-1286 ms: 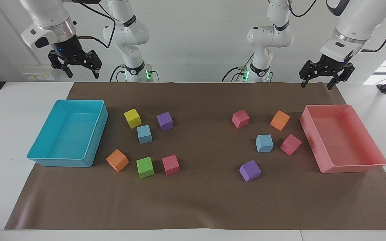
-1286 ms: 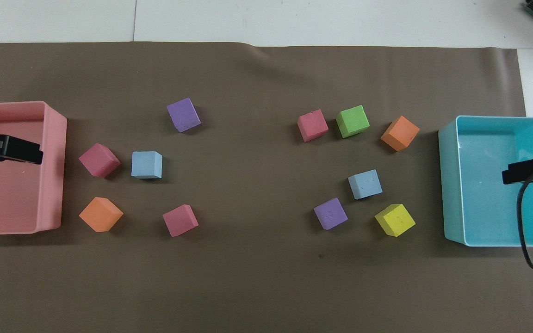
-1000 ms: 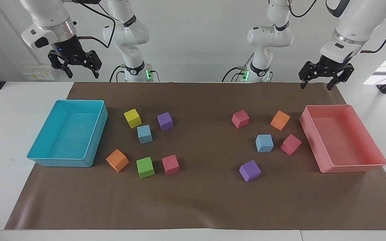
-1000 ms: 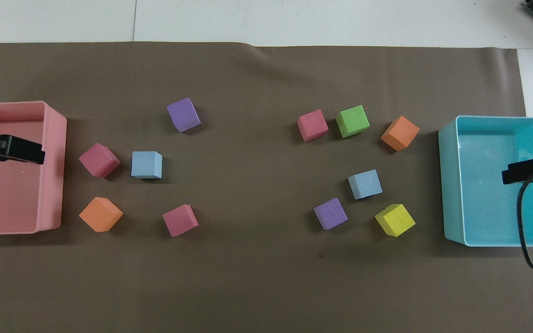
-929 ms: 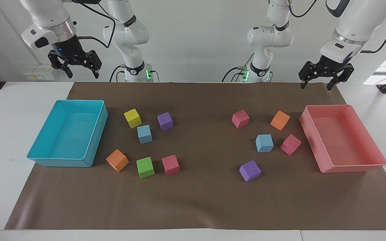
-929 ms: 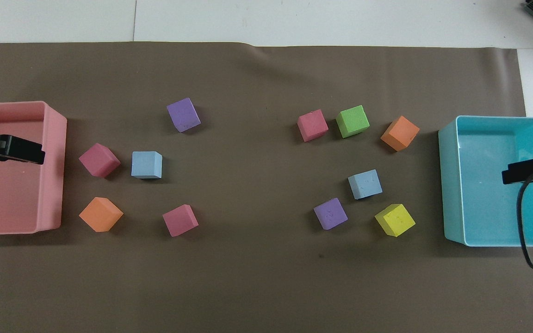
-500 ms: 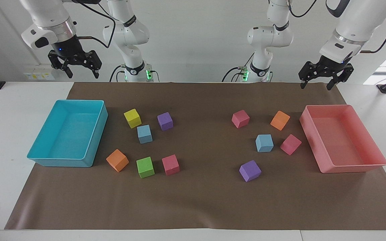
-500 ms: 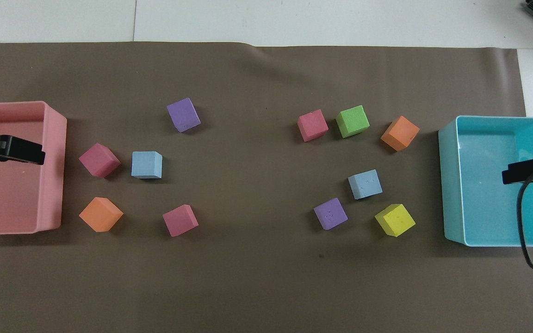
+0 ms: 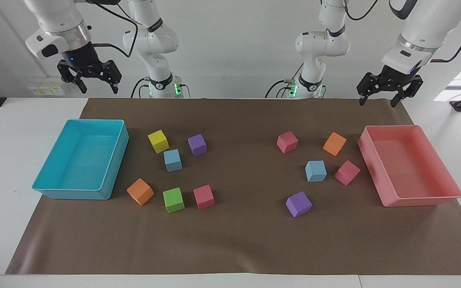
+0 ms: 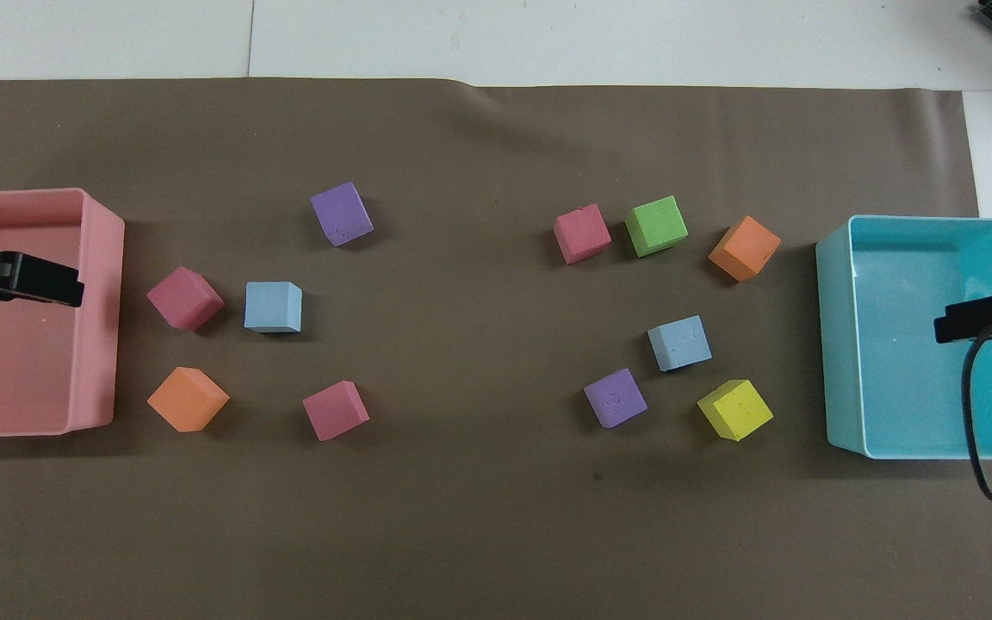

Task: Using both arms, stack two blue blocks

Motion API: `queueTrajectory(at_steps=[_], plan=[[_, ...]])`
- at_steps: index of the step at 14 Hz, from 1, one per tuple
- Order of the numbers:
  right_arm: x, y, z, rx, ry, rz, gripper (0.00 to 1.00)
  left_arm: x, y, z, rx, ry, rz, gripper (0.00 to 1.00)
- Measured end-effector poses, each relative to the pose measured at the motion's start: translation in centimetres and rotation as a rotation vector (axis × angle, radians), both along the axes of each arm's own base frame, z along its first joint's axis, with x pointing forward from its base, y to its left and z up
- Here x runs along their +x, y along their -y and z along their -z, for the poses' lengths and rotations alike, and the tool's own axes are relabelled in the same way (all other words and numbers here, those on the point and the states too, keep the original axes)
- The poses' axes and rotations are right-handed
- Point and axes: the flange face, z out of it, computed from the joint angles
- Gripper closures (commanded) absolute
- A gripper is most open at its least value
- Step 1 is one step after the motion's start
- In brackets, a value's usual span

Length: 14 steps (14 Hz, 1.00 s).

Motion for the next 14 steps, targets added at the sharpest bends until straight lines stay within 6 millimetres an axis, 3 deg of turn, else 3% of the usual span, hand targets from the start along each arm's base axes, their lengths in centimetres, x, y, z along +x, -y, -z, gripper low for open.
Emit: queueTrajectory(at_steps=[11, 14], plan=[[0.0, -0.01, 0.08, 0.0, -0.002, 0.0, 0.0, -0.02, 0.03, 0.06, 0.001, -0.005, 0.001, 0.0], [0.17, -0.24, 0.99, 0.001, -0.007, -0.005, 0.0, 0.18, 0.07, 0.37, 0.002, -0.015, 0.001, 0.0]])
